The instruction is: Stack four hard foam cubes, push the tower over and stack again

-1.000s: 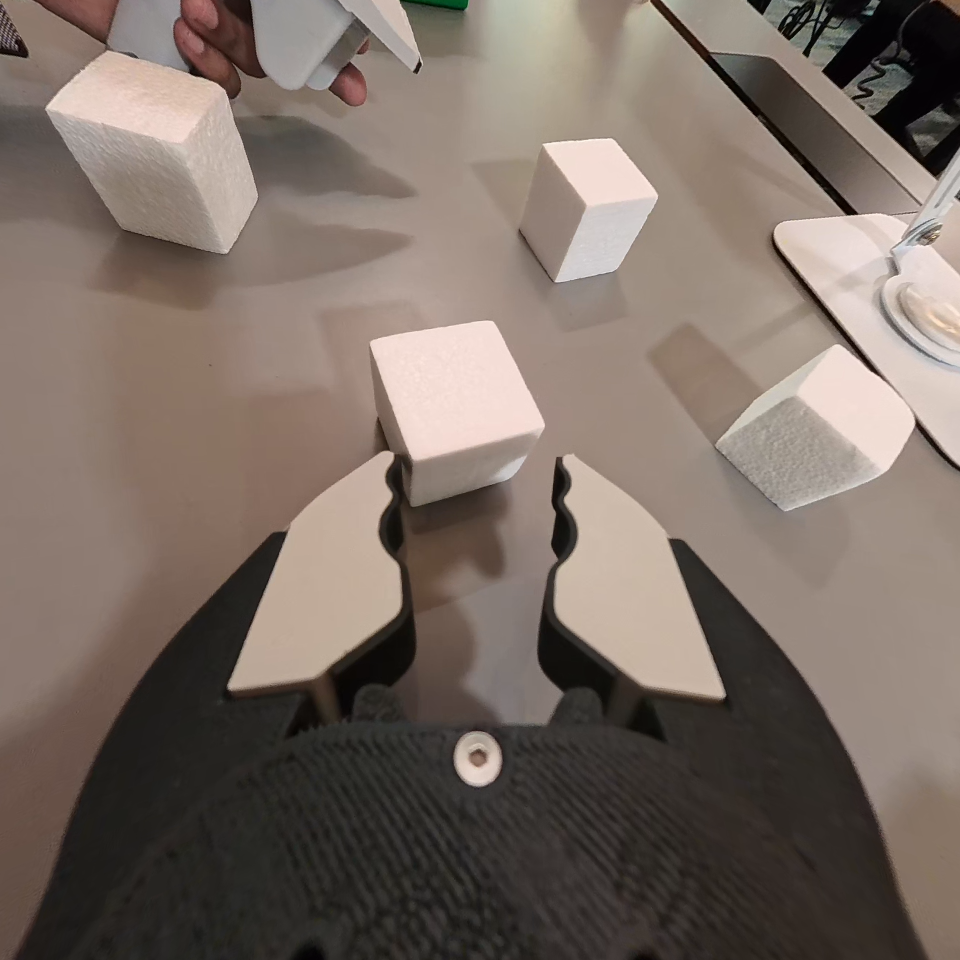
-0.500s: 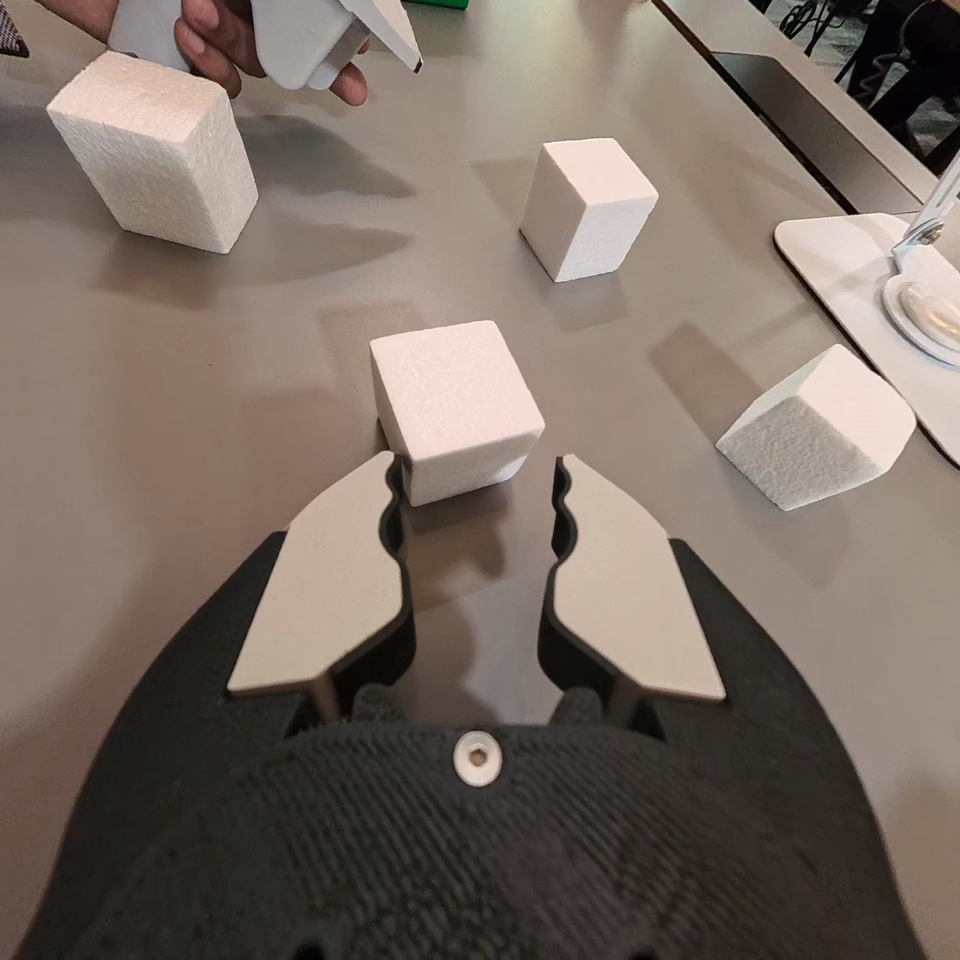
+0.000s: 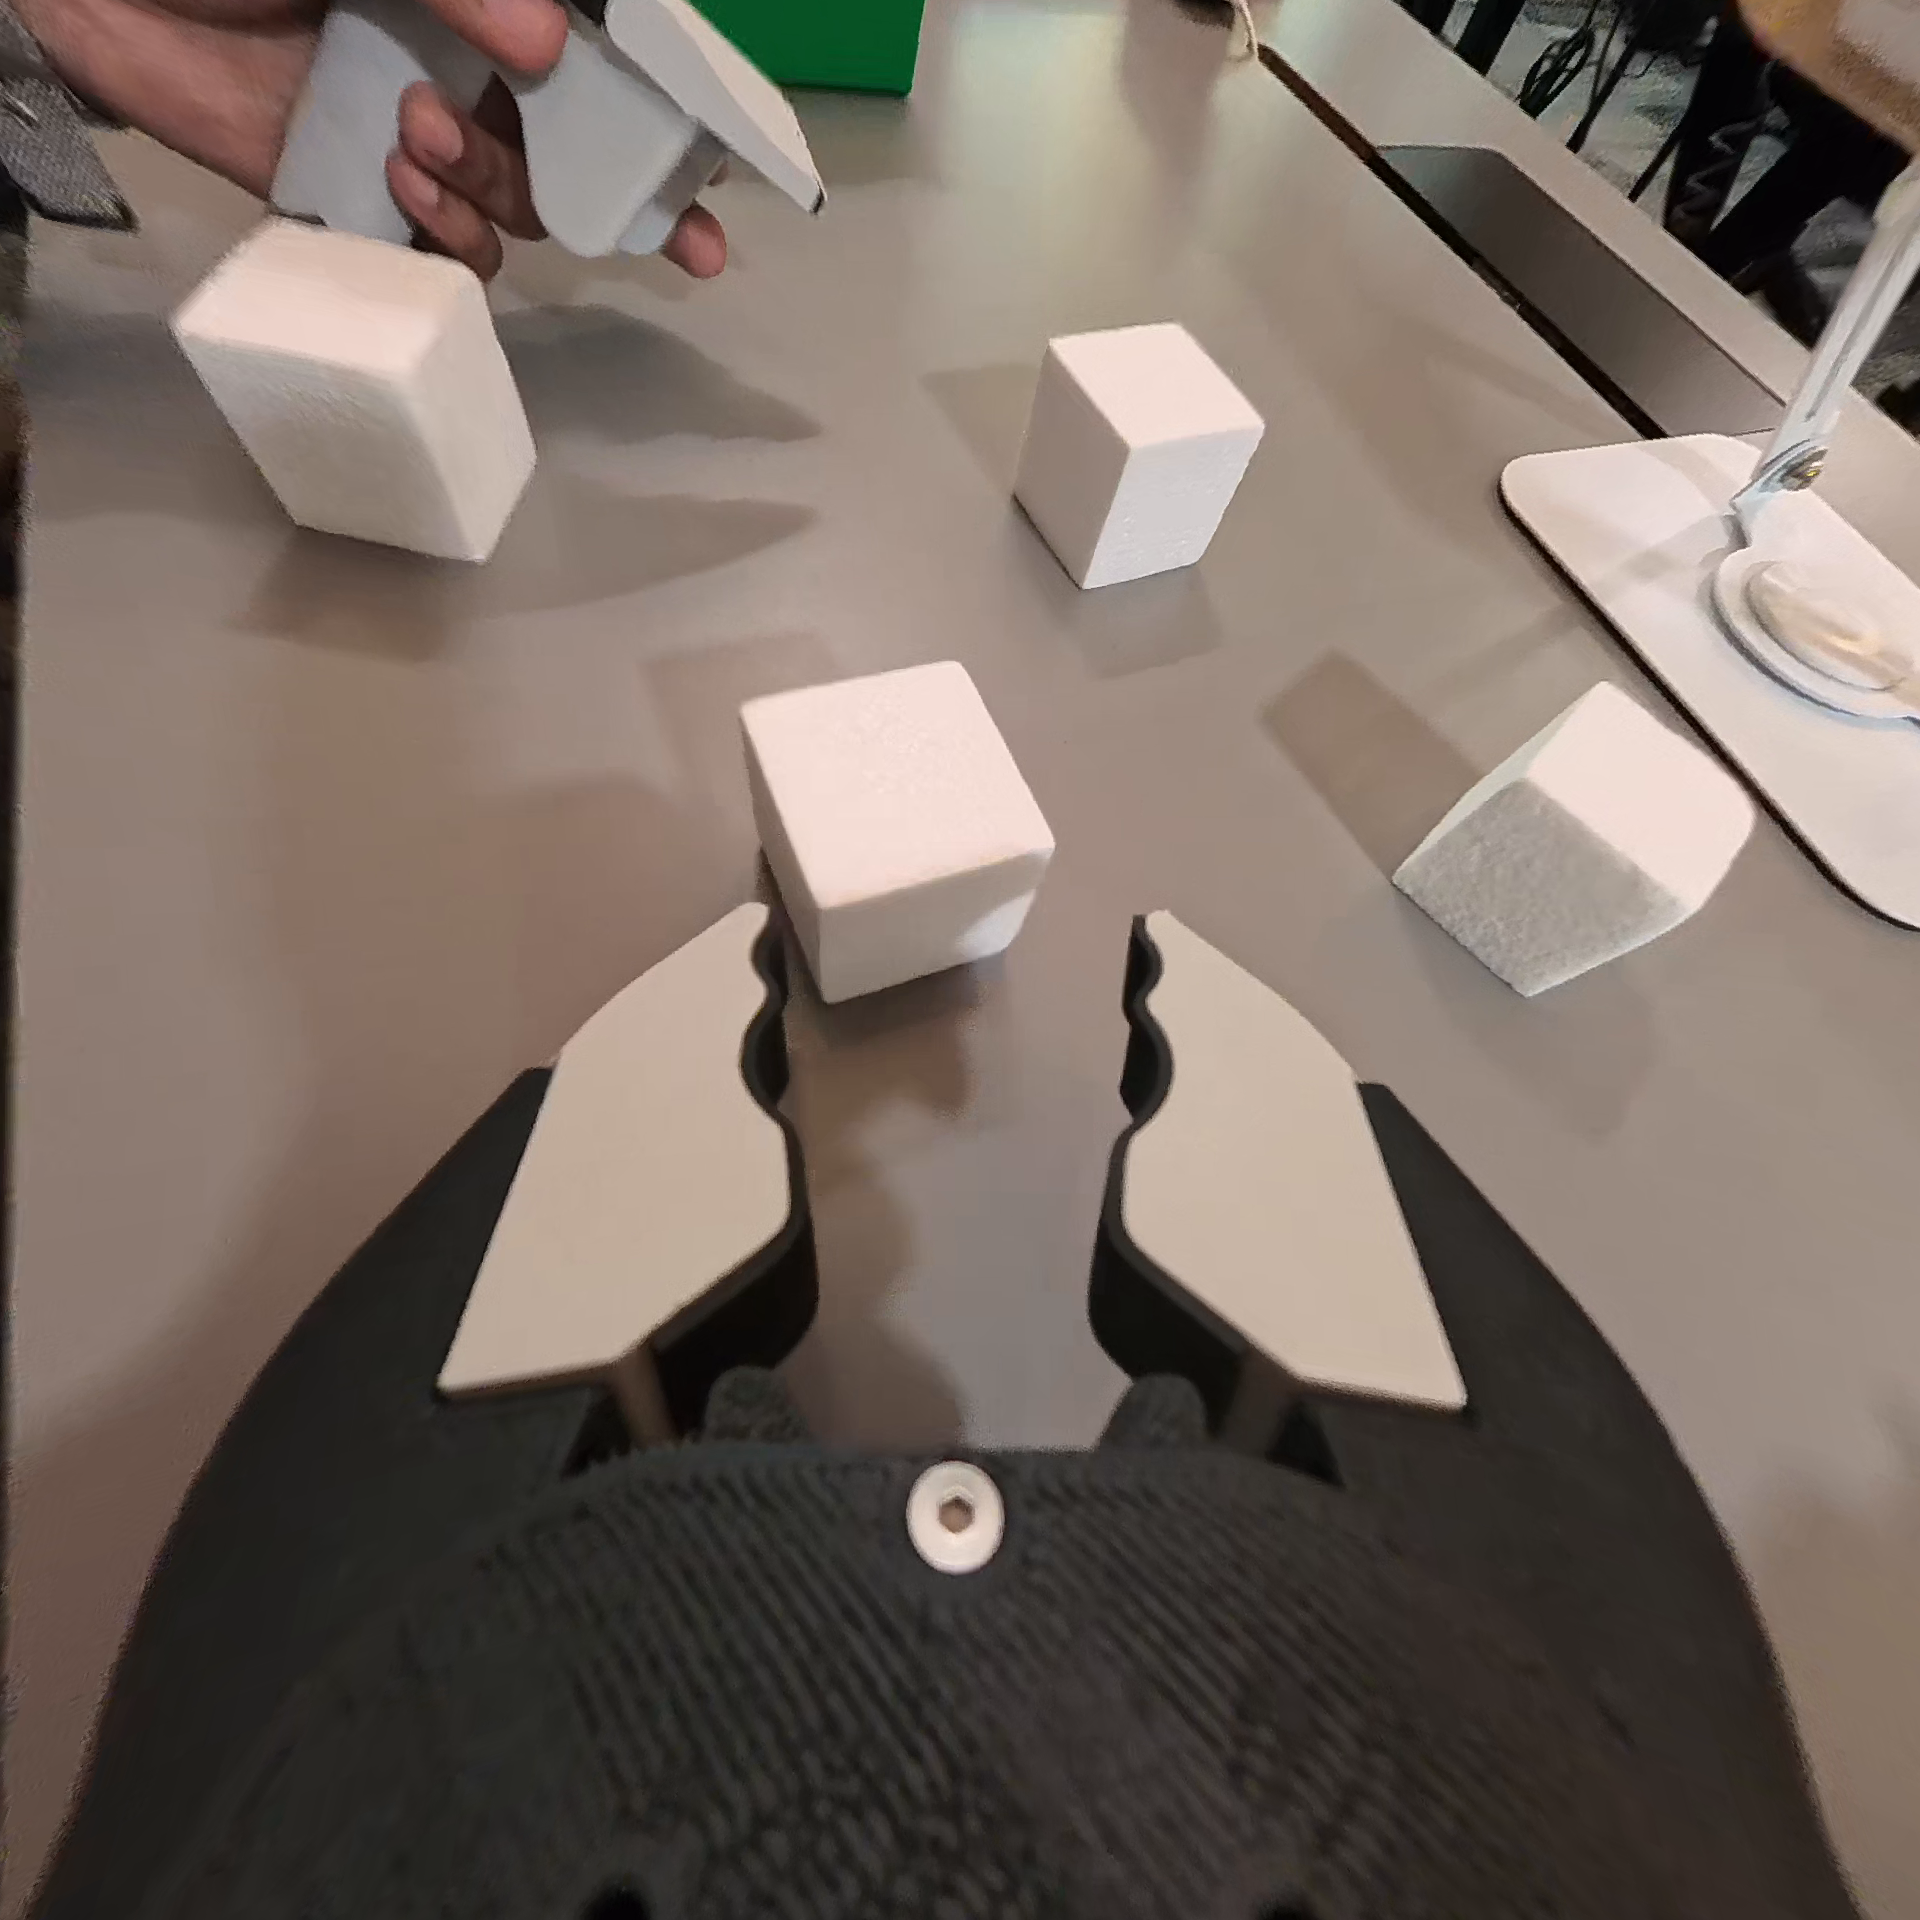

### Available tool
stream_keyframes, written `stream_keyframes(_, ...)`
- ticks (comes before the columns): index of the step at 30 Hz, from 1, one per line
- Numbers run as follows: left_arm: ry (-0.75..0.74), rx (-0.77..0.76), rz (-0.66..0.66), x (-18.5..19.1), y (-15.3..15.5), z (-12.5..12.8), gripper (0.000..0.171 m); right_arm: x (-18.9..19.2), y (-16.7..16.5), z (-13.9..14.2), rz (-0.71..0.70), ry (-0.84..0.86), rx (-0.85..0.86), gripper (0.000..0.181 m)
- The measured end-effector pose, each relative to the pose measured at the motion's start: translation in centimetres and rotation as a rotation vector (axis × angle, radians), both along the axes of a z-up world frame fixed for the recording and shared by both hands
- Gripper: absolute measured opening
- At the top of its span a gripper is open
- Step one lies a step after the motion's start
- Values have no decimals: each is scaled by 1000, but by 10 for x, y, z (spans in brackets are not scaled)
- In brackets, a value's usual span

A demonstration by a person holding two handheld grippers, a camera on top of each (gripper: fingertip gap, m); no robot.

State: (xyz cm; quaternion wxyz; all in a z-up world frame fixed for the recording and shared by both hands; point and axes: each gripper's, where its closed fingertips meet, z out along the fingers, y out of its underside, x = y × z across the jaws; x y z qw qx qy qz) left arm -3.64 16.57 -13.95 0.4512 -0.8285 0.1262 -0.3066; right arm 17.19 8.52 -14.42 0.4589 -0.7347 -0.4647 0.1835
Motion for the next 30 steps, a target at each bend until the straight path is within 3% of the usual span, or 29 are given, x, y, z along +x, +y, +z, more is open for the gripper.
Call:
stream_keyframes(5, -8, 11, 19, -3, 3, 3, 30, -19, -13, 49, 1, 159, 59, 64)
stream_keyframes(9, -15, 28, 50, -8, 6, 6, 29, -63, -28, 72, 2, 240, 127, 72)
stream_keyframes(13, -30, 37, 80, -13, 9, 9, 28, -125, -44, 49, -47, 210, 23, 90)
stream_keyframes(19, -50, 37, 87, -15, 9, 11, 28, -188, -65, 5, -64, 100, -77, 95)
stream_keyframes(22, -50, 35, 80, -13, 8, 11, 28, -196, -59, -14, -112, 39, -120, 91)
stream_keyframes(24, -51, 34, 78, -13, 8, 11, 28, -195, -55, -22, -132, 8, -157, 76)
stream_keyframes(26, -52, 35, 79, -13, 8, 11, 28, -192, -55, -19, -113, 38, -175, 54)
stream_keyframes(30, -67, 31, 86, -15, 9, 12, 28, -183, -57, 28, -28, 238, -203, 53)
